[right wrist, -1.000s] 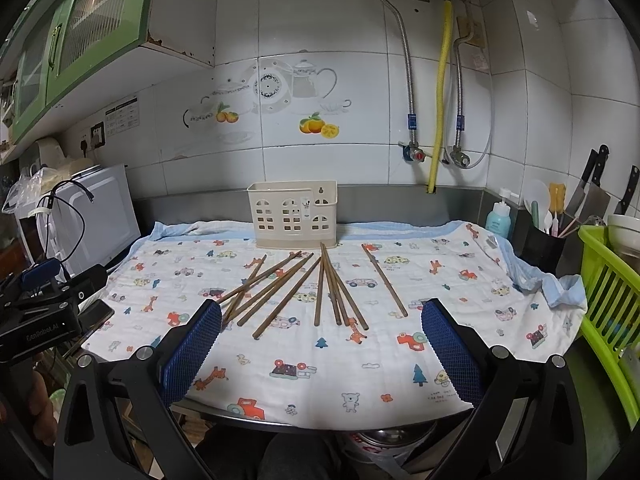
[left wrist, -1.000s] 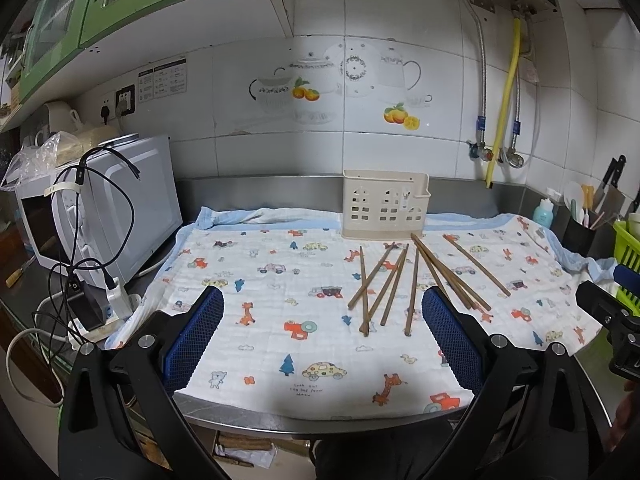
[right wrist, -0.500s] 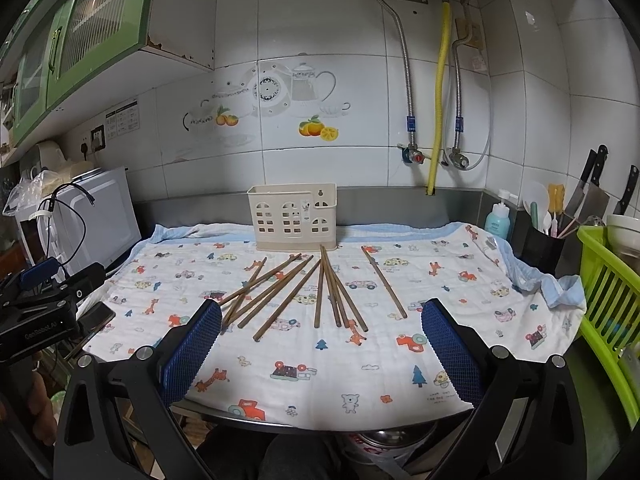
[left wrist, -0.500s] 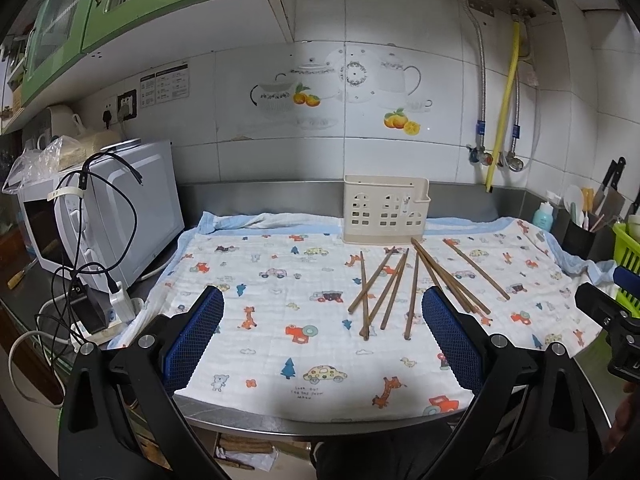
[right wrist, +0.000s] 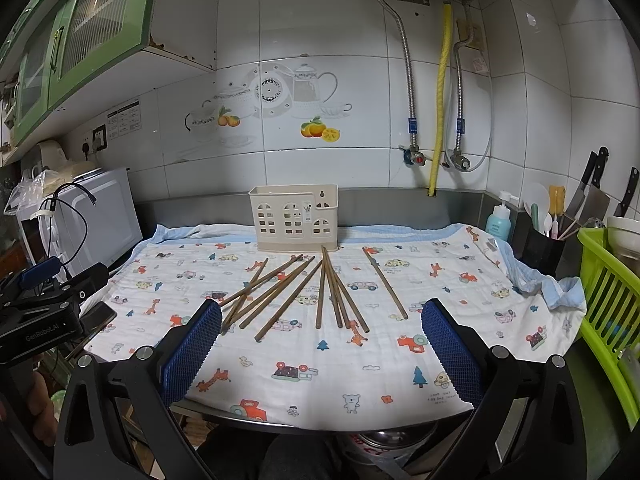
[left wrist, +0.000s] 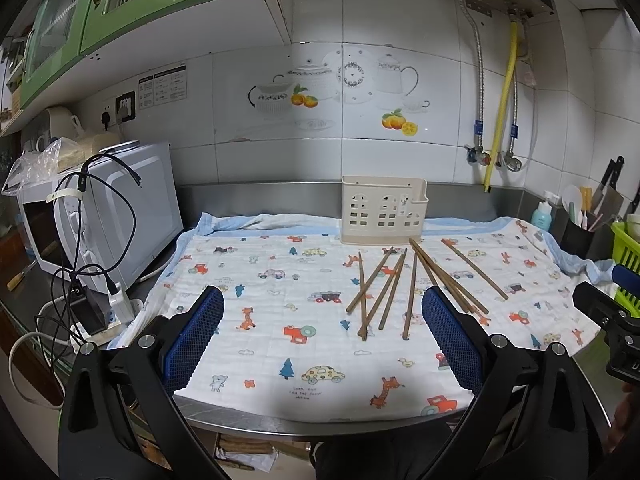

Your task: Organize utensils

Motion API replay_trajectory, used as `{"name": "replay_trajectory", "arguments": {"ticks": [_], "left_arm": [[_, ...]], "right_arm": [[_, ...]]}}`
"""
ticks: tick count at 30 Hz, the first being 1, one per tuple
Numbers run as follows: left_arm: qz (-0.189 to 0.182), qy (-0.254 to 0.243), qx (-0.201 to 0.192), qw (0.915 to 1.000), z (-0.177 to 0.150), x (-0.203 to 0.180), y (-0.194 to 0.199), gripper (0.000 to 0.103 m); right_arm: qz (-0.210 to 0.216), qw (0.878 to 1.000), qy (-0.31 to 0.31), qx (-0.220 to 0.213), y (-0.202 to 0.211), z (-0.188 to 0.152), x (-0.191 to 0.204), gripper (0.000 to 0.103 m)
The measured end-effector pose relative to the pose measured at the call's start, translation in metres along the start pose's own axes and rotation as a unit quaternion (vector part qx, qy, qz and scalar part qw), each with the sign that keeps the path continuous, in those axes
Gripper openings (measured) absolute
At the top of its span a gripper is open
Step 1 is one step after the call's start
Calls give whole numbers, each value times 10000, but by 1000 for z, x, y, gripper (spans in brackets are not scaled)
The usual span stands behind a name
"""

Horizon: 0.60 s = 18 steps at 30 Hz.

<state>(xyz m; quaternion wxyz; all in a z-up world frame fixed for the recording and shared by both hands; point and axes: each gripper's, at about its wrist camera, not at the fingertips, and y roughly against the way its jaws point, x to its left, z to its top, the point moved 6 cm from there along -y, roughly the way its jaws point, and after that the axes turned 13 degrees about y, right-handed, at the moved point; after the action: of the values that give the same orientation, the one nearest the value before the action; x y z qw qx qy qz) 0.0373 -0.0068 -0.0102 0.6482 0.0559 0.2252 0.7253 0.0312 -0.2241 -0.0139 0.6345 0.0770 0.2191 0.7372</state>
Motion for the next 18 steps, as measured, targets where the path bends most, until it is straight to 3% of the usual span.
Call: {"name": "replay_trajectory", "arguments": {"ticks": [18], "left_arm": [[-2,2,-8,10000,0,0,0,98]], "right_arm": [[-4,10000,13,-19,1,1,1,97]]}}
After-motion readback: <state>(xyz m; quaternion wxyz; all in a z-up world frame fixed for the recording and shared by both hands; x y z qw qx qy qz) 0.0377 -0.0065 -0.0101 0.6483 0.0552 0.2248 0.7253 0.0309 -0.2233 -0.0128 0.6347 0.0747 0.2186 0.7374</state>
